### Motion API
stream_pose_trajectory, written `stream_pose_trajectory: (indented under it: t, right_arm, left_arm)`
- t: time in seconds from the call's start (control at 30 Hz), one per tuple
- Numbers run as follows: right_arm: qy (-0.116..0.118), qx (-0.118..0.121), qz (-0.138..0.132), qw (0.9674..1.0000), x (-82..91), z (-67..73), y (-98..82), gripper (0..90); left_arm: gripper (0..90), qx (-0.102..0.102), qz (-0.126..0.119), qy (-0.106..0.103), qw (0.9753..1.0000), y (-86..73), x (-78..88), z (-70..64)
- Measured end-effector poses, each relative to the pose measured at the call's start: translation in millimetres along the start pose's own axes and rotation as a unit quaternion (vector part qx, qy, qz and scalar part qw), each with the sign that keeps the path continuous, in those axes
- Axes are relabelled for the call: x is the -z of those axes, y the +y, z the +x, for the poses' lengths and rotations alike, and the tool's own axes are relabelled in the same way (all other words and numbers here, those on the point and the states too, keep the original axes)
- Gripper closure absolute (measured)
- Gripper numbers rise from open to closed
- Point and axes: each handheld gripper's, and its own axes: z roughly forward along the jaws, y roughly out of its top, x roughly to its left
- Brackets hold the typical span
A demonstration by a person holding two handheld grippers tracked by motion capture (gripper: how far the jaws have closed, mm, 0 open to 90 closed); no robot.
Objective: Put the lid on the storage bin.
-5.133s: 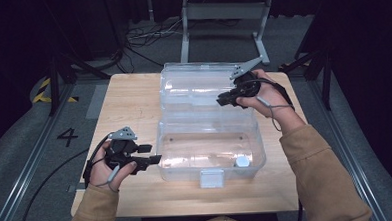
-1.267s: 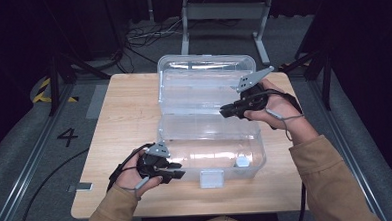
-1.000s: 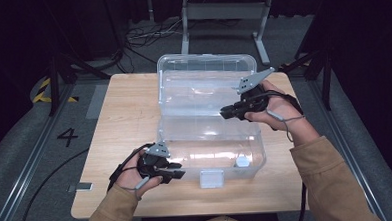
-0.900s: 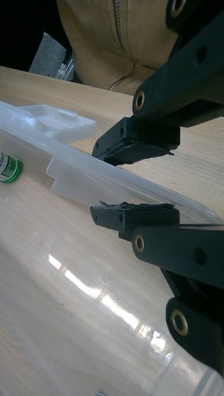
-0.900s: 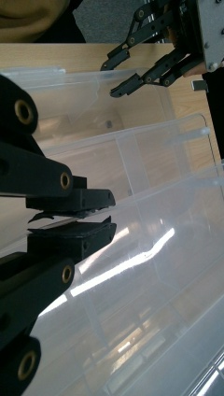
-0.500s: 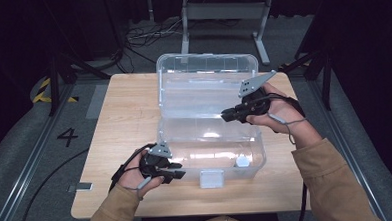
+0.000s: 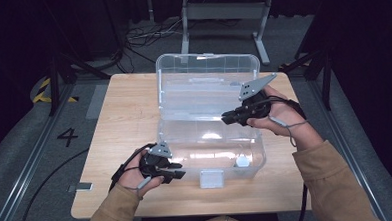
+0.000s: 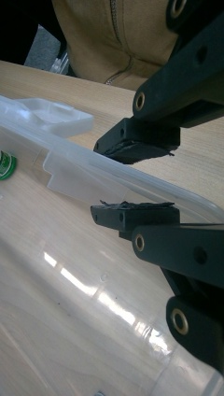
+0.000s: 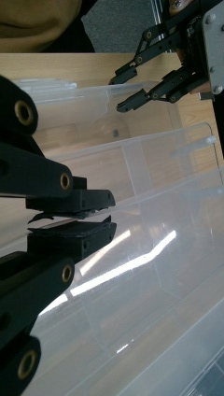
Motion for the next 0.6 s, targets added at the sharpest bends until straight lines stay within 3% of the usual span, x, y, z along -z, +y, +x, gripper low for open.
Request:
stream_pose_trajectory:
  t: [0.6]
  right_arm:
    - [0.007,0.010,0.004,0.9999,1.1,9.5,-3.7,83.6]
  left_arm:
    - [68.9,0.003,0.000,-0.003,1.0000,0.0,-0.6,0.4]
